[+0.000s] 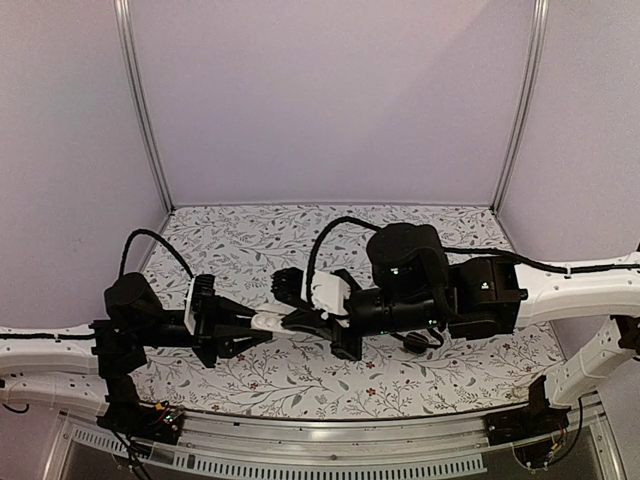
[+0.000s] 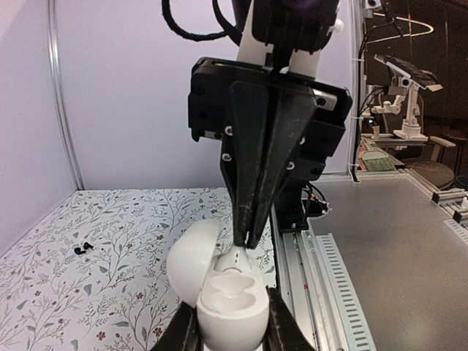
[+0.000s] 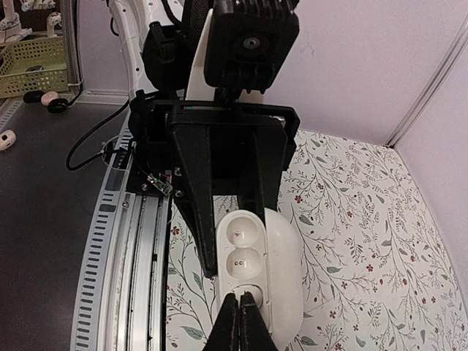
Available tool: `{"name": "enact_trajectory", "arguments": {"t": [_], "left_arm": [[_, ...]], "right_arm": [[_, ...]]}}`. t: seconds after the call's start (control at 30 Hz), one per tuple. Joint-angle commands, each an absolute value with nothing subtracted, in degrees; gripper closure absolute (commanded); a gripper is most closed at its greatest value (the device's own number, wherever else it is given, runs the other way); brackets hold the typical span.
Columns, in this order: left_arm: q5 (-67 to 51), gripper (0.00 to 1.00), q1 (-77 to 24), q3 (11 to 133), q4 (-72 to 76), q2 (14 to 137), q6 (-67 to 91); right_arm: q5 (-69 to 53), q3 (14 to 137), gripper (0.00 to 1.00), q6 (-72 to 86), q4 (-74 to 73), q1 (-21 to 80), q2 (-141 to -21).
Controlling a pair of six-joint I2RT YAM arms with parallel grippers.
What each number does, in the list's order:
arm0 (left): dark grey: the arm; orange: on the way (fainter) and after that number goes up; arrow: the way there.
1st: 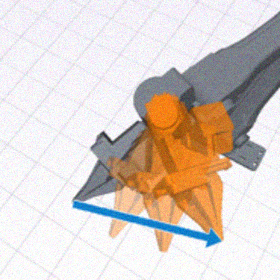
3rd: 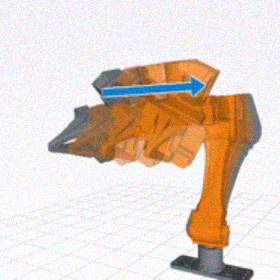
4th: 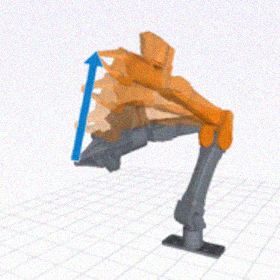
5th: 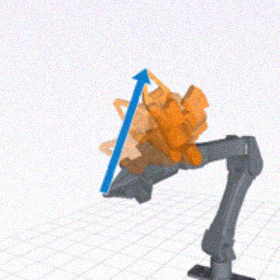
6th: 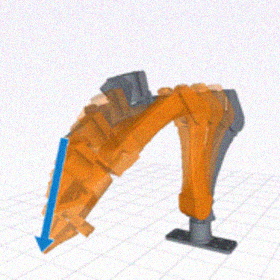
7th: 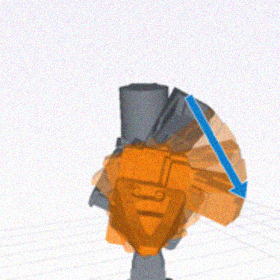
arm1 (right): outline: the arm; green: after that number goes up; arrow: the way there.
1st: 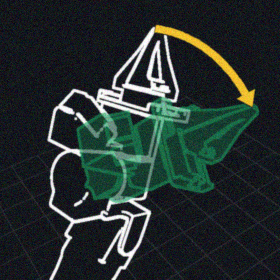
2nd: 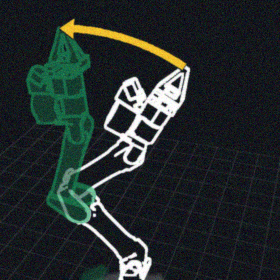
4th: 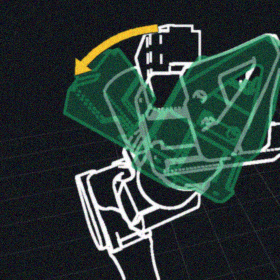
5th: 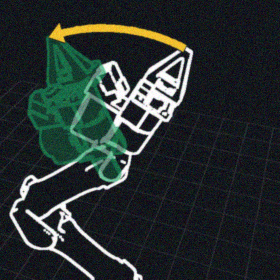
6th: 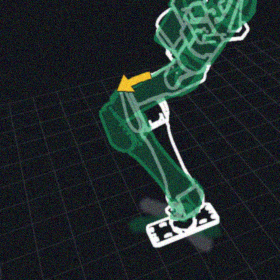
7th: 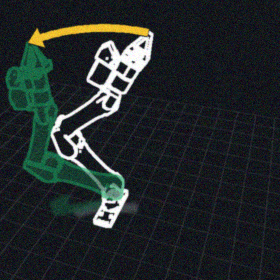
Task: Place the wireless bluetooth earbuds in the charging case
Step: Adjust the right earbud in the right side groove of the charging case, then pick up the left earbud from the center of the board.
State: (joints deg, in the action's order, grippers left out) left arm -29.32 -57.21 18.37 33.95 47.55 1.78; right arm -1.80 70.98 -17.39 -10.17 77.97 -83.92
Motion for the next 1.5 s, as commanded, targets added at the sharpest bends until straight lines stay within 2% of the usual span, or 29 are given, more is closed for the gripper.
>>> {"name": "enact_trajectory", "arguments": {"t": [0.0,0.17,0.53,0.63,0.87,1.07,1.13,1.23,1.47], "left_arm": [[-30.3,1.0,-57.0,19.0,38.0,46.0,2.3],[-30.7,1.0,-57.0,19.0,38.2,46.3,2.5],[-29.9,1.0,-56.4,20.1,37.1,49.3,3.1],[-30.1,1.0,-56.3,19.8,37.6,49.2,3.1],[-30.4,1.0,-56.0,19.6,38.1,49.3,3.3],[-30.6,1.0,-55.9,19.3,38.7,49.0,3.4],[-30.4,1.0,-55.8,19.3,38.6,49.0,3.5],[-30.2,1.0,-55.7,19.2,38.8,49.2,3.6],[-29.9,1.0,-55.6,19.2,38.6,48.6,3.6]], "right_arm": [[-0.3,71.7,0.98,-16.4,-12.4,77.6,-85.7],[-1.4,72.1,0.95,-16.7,-11.7,77.4,-85.2],[-12.5,72.3,0.9,-16.8,-8.0,77.5,-79.9],[-14.5,71.6,0.89,-14.6,-6.9,74.8,-77.9],[-20.2,66.3,0.75,-5.0,-4.2,63.1,-73.6],[-20.3,64.2,0.68,-5.1,-5.6,61.5,-72.4],[-21.6,62.6,0.65,-2.7,-5.2,58.4,-72.4],[-22.3,59.4,0.57,2.0,-5.4,48.5,-72.2],[-16.8,55.5,0.55,7.9,-10.0,30.3,-77.3]]}}
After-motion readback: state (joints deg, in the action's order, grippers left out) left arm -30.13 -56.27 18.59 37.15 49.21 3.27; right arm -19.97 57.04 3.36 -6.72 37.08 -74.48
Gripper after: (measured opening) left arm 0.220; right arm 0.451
